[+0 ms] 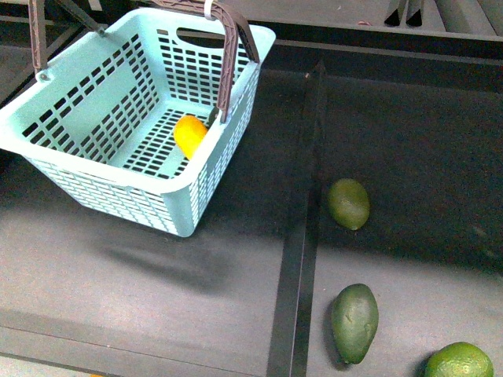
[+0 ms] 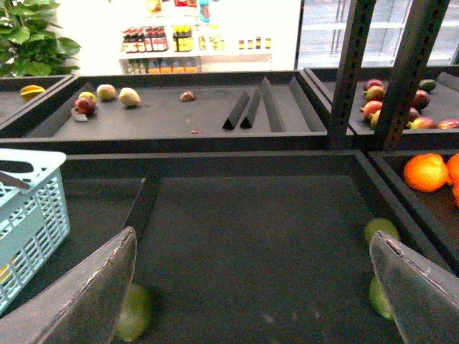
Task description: Pick mango and avocado into basket
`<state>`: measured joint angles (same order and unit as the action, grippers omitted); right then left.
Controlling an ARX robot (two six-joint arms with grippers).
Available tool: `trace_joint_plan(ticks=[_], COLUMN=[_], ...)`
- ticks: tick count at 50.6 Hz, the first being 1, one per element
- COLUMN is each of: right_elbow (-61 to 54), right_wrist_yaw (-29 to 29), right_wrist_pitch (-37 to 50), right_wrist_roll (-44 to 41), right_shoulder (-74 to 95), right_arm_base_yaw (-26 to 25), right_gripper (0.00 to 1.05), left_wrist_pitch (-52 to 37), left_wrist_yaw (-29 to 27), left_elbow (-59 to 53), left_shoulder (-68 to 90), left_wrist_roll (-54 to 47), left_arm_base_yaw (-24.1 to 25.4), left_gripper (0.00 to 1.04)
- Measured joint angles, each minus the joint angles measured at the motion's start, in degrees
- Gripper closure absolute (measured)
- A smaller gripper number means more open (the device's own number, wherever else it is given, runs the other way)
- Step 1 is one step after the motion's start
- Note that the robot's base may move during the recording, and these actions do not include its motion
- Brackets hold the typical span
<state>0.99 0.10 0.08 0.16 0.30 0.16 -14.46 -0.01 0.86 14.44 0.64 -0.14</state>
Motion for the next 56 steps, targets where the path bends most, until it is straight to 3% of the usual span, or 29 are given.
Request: trace_joint_plan(ticks=[14, 20, 51, 56], right_elbow=[0.0, 0.0, 0.0, 0.0], right_wrist_yaw=[0.0, 0.0, 0.0, 0.0], right_wrist_pitch=[0.0, 0.0, 0.0, 0.0], right_wrist_roll=[0.0, 0.0, 0.0, 0.0], right_shoulder=[0.0, 0.0, 0.0, 0.0], right_arm_base_yaw=[0.0, 0.0, 0.0, 0.0], right_gripper=[0.09, 0.09, 0.09, 0.09], left_wrist_pitch=[4.3, 13.8, 14.4, 14.4], left_wrist_yaw=[0.0, 0.0, 0.0, 0.0], left_elbow=[0.0, 0.0, 0.0, 0.0], left_shoulder=[-4.3, -12.7, -14.1, -14.1], left_wrist_roll=[0.0, 0.0, 0.0, 0.0], left_arm_base_yaw=[0.0, 0.0, 0.0, 0.0], left_gripper=[1.02, 1.02, 1.02, 0.85])
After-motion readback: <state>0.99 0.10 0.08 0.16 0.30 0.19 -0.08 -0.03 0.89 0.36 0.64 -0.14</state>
